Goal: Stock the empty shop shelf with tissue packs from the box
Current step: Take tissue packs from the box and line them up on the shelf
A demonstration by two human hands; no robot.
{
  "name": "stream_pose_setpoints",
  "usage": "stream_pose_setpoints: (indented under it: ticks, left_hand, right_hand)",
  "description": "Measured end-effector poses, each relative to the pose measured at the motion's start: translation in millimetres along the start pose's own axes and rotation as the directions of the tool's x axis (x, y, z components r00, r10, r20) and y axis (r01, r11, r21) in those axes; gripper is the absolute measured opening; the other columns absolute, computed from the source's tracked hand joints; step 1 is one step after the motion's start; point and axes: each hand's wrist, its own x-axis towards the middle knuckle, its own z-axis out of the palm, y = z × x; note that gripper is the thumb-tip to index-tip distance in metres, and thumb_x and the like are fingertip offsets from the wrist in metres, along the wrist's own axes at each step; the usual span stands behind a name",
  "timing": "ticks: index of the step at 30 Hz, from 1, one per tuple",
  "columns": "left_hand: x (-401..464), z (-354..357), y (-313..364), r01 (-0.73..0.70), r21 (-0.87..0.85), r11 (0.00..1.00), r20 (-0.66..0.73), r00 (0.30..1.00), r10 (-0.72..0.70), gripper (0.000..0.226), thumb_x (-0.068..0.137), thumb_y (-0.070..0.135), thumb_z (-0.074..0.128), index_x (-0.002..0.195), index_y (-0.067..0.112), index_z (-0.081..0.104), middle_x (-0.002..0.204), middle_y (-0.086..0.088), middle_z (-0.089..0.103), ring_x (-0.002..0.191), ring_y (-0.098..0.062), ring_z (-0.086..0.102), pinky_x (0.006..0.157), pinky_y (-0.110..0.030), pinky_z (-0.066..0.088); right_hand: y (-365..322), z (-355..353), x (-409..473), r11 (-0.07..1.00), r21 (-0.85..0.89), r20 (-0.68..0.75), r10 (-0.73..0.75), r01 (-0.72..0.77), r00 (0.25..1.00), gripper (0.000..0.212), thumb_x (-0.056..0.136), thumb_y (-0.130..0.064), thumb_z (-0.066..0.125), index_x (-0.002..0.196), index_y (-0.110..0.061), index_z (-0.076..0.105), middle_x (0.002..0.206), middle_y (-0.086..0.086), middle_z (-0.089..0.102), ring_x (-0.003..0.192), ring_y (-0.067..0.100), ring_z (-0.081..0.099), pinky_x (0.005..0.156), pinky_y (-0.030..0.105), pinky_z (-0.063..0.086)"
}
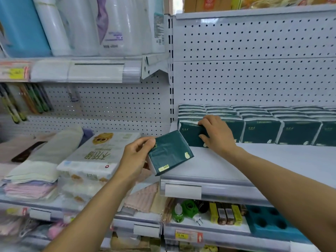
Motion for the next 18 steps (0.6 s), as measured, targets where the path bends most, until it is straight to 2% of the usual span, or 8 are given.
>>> stream_pose_setpoints:
  ticks: [6,8,10,11,12,14,16,18]
  left_hand:
    - [4,2,-1,-0.022,0.003,1.000,0.009,1.000,0.022,0.014,0.098,0.025,0.058,0.099,0.026,0.071,0.083,0.010,0.072,0.063,0.003,0.064,0.049,-0.018,0.048]
    - [5,4,0,-0.049,0.022,0.999,0.057,0.997,0.048,0.016,0.098,0.024,0.057,0.105,0.022,0.072,0.083,0.013,0.073,0.067,0.003,0.065,0.050,-0.017,0.047]
    - [7,11,3,-0.086,0.028,0.996,0.124,0.989,0.081,0.019,0.098,0.022,0.056,0.107,0.017,0.071,0.086,0.009,0.073,0.069,0.003,0.065,0.050,-0.015,0.046]
    - [8,17,4,-0.112,0.040,0.993,0.159,0.982,0.105,0.019,0.098,0.022,0.056,0.107,0.016,0.072,0.088,0.006,0.073,0.071,0.001,0.065,0.051,-0.015,0.047]
    - [10,24,5,-0.150,0.060,0.987,0.192,0.972,0.136,0.019,0.097,0.023,0.057,0.107,0.018,0.072,0.090,0.005,0.073,0.074,-0.002,0.066,0.054,-0.017,0.048]
    - [14,39,5,-0.230,0.105,0.968,0.250,0.948,0.198,0.018,0.094,0.031,0.061,0.105,0.027,0.074,0.092,0.002,0.074,0.079,-0.013,0.067,0.058,-0.027,0.051]
    - [17,55,1,-0.274,0.141,0.951,0.302,0.927,0.222,0.023,0.089,0.040,0.062,0.110,0.036,0.071,0.097,-0.003,0.072,0.085,-0.024,0.066,0.064,-0.039,0.055]
    - [21,69,-8,-0.319,0.183,0.930,0.322,0.913,0.249,0.035,0.092,0.043,0.058,0.127,0.042,0.057,0.111,0.003,0.063,0.097,-0.013,0.062,0.074,-0.026,0.055]
  right_hand:
    - [-2,-2,-4,1.000,-0.005,-0.084,0.000,-0.001,0.996,0.047,0.082,-0.028,0.073,0.124,-0.015,0.057,0.129,0.007,0.053,0.117,0.029,0.048,0.092,0.044,0.043]
    - [-12,-17,-12,0.963,0.268,-0.109,0.053,-0.022,0.993,0.045,0.089,-0.037,0.065,0.130,-0.022,0.054,0.130,0.000,0.052,0.116,0.019,0.051,0.092,0.037,0.045]
    - [-30,-41,-21,0.748,0.648,0.121,0.087,-0.145,0.989,0.046,0.090,-0.046,0.061,0.134,-0.038,0.049,0.129,-0.012,0.051,0.112,0.005,0.053,0.091,0.029,0.047]
    - [-37,-51,-24,0.631,0.746,0.232,0.051,-0.211,0.971,0.051,0.087,-0.048,0.063,0.135,-0.044,0.046,0.128,-0.014,0.051,0.111,0.002,0.054,0.092,0.026,0.047]
    - [-40,-58,-26,0.593,0.771,0.291,-0.006,-0.231,0.957,0.057,0.084,-0.046,0.068,0.136,-0.048,0.044,0.127,-0.015,0.051,0.112,0.001,0.053,0.093,0.024,0.047]
    - [-37,-64,-32,0.657,0.736,0.301,-0.106,-0.160,0.948,0.063,0.077,-0.036,0.079,0.133,-0.042,0.051,0.122,-0.015,0.054,0.113,0.001,0.052,0.096,0.020,0.044]
    - [-23,-64,-42,0.716,0.687,0.270,-0.094,-0.123,0.958,0.055,0.074,-0.027,0.084,0.123,-0.033,0.061,0.115,-0.011,0.057,0.109,0.003,0.053,0.094,0.017,0.043]
    - [-2,-66,-56,0.728,0.673,0.210,-0.022,-0.128,0.977,0.047,0.074,-0.021,0.083,0.116,-0.030,0.065,0.111,-0.010,0.058,0.104,0.003,0.055,0.089,0.010,0.040]
